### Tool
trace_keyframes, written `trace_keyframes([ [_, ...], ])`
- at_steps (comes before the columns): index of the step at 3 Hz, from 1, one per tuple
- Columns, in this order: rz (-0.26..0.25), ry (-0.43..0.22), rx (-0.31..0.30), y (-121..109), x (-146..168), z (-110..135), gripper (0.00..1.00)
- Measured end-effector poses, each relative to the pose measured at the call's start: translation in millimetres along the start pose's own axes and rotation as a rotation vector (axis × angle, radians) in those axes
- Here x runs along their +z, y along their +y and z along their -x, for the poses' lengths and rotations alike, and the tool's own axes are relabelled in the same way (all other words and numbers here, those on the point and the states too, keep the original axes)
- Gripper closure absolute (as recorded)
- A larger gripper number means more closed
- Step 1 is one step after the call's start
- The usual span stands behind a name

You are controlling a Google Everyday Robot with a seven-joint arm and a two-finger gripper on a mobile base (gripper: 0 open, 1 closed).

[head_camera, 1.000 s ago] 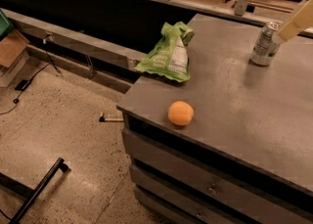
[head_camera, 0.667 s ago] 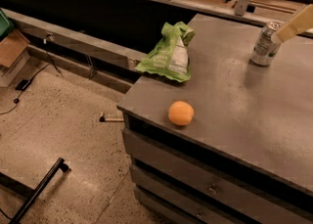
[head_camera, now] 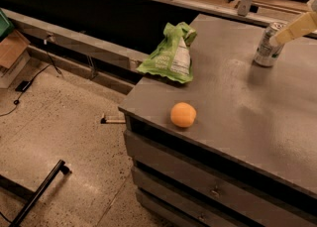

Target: Move 7up can near orange

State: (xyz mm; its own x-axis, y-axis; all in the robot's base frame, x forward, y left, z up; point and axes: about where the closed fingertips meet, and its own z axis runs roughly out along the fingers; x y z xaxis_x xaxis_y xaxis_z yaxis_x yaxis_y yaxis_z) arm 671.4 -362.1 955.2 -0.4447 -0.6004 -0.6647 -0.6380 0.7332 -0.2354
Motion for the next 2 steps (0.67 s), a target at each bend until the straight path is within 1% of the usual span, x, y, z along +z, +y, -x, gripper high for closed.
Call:
trace_keyframes([
  [1, 0.045, 0.01, 0.036, 5.7, 28.7, -7.0, 0.0],
  [2, 0.073, 0.017, 0.051, 10.6, 43.8, -10.8, 0.0],
])
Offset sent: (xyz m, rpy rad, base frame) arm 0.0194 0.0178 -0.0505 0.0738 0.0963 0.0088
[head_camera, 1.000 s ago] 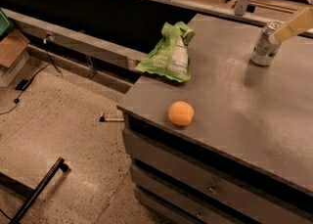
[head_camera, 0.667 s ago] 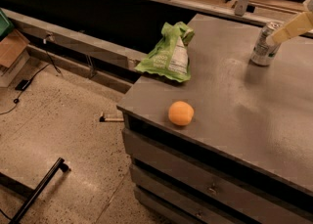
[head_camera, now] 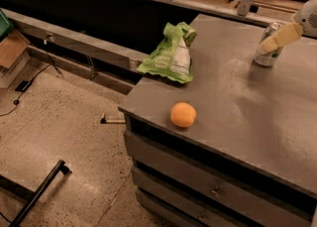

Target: Move 7up can near orange

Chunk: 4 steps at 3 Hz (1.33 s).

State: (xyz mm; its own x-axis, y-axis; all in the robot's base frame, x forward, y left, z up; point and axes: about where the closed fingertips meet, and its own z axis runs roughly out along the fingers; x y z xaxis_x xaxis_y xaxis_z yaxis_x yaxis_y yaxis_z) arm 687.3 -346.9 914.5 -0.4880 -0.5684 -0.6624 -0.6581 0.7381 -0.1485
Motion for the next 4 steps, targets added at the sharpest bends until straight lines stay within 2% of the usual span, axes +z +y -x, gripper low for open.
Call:
trace_keyframes([
  [1, 0.026, -0.007, 0.011, 4.0, 8.3, -1.5, 0.18],
  [3, 0.088, -0.036, 0.008, 15.8, 8.8, 4.2, 0.65],
  [4, 0.131, -0.064, -0.032, 28.0, -5.4, 18.3, 0.87],
])
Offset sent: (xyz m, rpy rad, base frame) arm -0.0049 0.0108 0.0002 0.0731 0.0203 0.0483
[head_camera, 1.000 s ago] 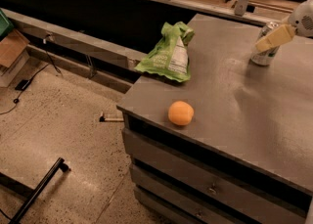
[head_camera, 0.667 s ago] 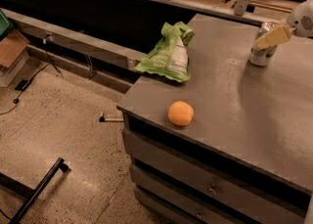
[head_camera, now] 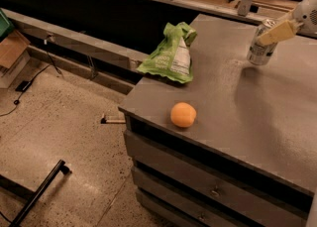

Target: Move 7up can near orange

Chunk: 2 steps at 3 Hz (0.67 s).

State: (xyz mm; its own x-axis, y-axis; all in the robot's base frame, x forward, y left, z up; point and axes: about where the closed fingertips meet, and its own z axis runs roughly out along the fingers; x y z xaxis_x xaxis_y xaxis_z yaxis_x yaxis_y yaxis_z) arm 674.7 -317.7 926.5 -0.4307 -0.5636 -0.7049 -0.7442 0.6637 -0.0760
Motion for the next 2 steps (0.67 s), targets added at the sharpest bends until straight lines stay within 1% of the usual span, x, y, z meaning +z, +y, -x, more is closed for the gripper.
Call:
trace_keyframes([
  [1, 0.066, -0.013, -0.07, 26.7, -19.9, 20.2, 1.0],
  [2, 0.113, -0.039, -0.141, 58.2, -46.2, 35.4, 1.0],
])
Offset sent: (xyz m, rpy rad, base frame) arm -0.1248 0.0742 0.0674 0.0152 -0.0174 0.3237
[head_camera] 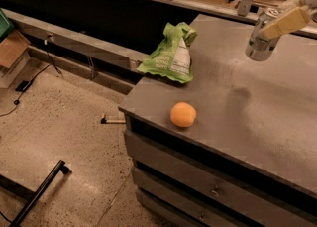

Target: Move 7up can near orange

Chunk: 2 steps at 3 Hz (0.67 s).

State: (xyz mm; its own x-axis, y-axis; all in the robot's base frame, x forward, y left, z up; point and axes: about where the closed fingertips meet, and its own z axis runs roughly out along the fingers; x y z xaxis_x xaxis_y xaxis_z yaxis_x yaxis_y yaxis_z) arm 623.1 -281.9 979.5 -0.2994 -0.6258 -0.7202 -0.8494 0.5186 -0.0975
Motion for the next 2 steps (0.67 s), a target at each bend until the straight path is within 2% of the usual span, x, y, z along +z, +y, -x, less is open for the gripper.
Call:
trace_keyframes([
  [1, 0.064, 0.012, -0.066, 47.0, -5.6, 9.1, 1.0],
  [2, 0.104, 0.027, -0.077, 68.8, 3.0, 7.4, 1.0],
])
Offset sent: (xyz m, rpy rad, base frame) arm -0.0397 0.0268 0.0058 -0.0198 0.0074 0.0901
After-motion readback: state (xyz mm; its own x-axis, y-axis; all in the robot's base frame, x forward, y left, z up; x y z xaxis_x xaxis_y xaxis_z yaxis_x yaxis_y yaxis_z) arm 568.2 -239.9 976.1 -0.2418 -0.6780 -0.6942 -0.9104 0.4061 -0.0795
